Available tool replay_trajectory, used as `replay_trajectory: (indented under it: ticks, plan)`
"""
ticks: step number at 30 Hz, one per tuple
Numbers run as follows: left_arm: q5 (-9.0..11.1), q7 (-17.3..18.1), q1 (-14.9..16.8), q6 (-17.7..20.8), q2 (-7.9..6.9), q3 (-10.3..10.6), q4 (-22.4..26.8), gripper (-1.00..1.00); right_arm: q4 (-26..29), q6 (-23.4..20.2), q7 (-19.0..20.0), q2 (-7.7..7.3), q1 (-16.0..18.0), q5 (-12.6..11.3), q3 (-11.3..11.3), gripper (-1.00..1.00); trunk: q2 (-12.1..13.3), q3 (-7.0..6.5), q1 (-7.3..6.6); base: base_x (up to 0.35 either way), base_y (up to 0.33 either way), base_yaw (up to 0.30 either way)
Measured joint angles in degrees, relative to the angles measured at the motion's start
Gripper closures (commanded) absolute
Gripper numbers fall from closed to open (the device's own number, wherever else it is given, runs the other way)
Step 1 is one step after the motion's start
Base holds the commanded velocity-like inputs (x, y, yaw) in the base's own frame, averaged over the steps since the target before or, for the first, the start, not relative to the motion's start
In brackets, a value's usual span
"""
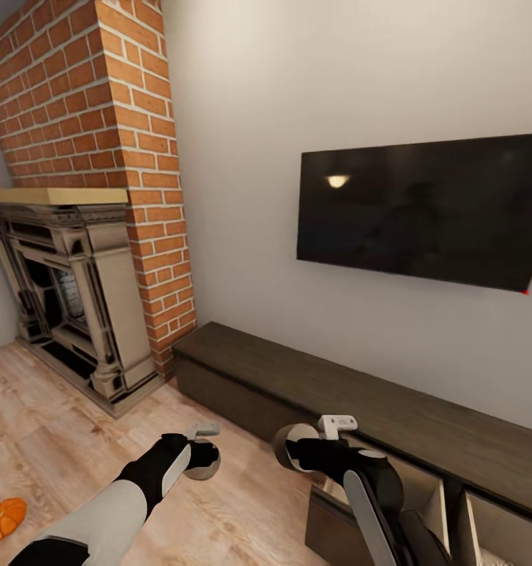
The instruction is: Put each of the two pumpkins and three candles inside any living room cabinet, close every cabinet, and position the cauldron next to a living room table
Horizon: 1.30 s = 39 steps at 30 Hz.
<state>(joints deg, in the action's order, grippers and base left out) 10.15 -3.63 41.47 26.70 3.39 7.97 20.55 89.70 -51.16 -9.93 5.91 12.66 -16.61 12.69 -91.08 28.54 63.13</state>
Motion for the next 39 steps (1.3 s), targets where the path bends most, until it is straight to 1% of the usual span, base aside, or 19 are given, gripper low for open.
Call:
replay_trajectory:
  ticks: [20,33,36,39]
  plan:
    - [-0.3,0.0,0.0,-0.4,0.21,0.0,0.0,1.00,0.0,0.0,0.1,-0.03,0.0,0.0,-0.2,1.00,8.0,-4.91,-4.39,0.000,0.000,-0.215]
    - [-0.4,0.0,0.0,-0.6,0.26,0.0,0.0,1.00,0.0,0.1,0.1,-0.07,0.0,0.1,-1.0,1.00,8.0,-5.78,-4.40,0.000,-0.001,-0.215]
    - [-0.4,-0.2,0.0,-0.6,0.31,0.0,0.0,1.00,0.0,0.1,0.1,-0.08,0.0,-0.1,-1.3,1.00,8.0,-5.98,-4.40,0.000,-0.120,-0.215]
    - [-0.4,-0.4,0.0,-0.6,0.37,0.0,0.0,1.00,0.0,0.0,0.2,-0.10,0.0,0.2,-2.1,1.00,8.0,-6.18,-4.40,0.000,-0.223,-0.215]
